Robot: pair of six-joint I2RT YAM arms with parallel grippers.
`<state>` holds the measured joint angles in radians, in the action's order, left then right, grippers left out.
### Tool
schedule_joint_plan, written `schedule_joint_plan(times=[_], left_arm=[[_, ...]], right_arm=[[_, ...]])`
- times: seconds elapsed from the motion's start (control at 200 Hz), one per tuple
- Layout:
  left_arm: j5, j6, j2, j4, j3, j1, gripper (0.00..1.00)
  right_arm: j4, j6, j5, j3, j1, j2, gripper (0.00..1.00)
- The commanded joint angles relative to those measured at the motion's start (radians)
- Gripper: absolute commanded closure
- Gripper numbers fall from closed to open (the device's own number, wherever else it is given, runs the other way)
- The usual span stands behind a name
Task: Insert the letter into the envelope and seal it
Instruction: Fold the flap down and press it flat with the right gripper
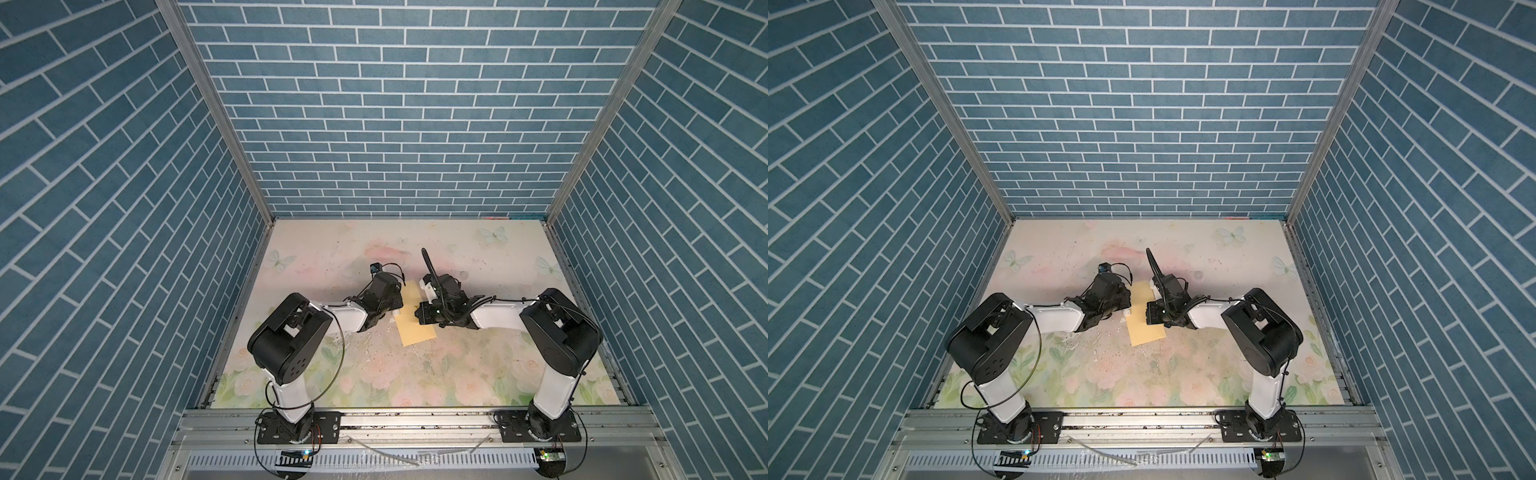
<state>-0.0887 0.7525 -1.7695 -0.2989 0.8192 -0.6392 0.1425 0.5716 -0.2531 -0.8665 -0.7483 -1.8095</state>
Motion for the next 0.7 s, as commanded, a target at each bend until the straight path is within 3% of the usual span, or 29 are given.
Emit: schedule_joint_plan(times=[0.0, 0.25, 0.695], left_arm=[[0.010, -0.001, -0.029, 0.054, -0.020, 0.003, 1.00], [0.012, 0.000, -0.028, 0.058, -0.015, 0.003, 1.00], [0.015, -0.001, -0.029, 0.061, -0.010, 0.004, 1.00]], right_arm=[[-0.210, -0.001, 0.061, 0.091, -0.003, -0.026, 1.00], [-0.230, -0.016, 0.068, 0.034, -0.003, -0.033, 1.00], [-0.240, 0.002, 0.013, -0.201, -0.007, -0.218, 1.00]])
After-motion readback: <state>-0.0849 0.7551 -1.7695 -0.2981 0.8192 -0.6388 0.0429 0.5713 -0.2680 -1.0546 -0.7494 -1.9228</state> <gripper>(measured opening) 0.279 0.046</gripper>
